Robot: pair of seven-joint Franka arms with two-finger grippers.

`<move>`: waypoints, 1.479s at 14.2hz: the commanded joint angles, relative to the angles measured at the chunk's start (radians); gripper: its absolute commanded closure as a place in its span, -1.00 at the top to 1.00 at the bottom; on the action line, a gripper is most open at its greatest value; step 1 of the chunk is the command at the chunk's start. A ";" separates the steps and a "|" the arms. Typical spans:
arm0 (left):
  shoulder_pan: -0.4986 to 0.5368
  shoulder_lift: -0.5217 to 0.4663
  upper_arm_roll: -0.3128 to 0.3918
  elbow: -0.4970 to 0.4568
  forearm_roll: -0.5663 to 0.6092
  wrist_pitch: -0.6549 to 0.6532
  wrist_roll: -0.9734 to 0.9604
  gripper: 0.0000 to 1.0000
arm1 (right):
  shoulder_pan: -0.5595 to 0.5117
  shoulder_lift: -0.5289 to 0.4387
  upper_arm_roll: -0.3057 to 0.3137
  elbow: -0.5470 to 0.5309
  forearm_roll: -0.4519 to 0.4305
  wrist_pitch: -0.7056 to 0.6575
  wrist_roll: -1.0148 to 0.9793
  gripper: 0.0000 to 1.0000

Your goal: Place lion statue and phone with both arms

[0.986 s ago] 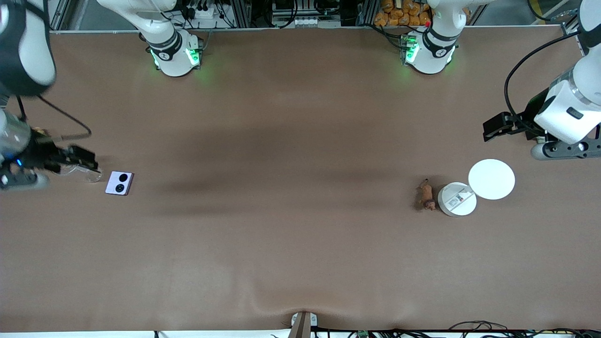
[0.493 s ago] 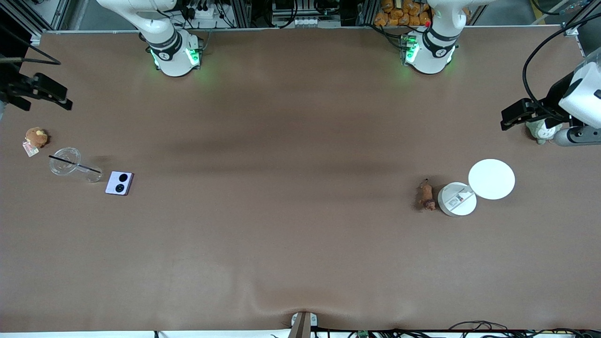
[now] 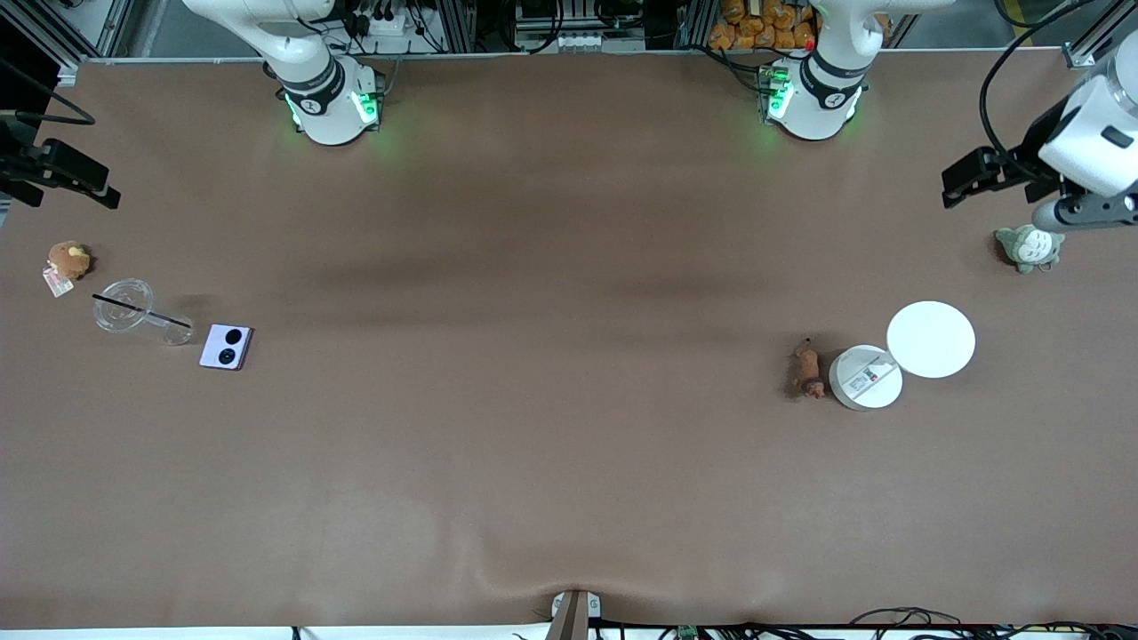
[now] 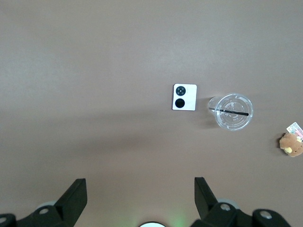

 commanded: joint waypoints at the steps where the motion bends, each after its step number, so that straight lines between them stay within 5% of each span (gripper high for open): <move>1: -0.020 -0.063 0.022 -0.072 -0.021 0.027 0.016 1.00 | 0.028 0.044 -0.020 0.074 0.002 -0.032 0.028 1.00; 21: -0.011 -0.092 0.022 -0.051 -0.041 0.017 0.014 1.00 | 0.028 0.044 -0.020 0.068 0.002 -0.014 -0.046 1.00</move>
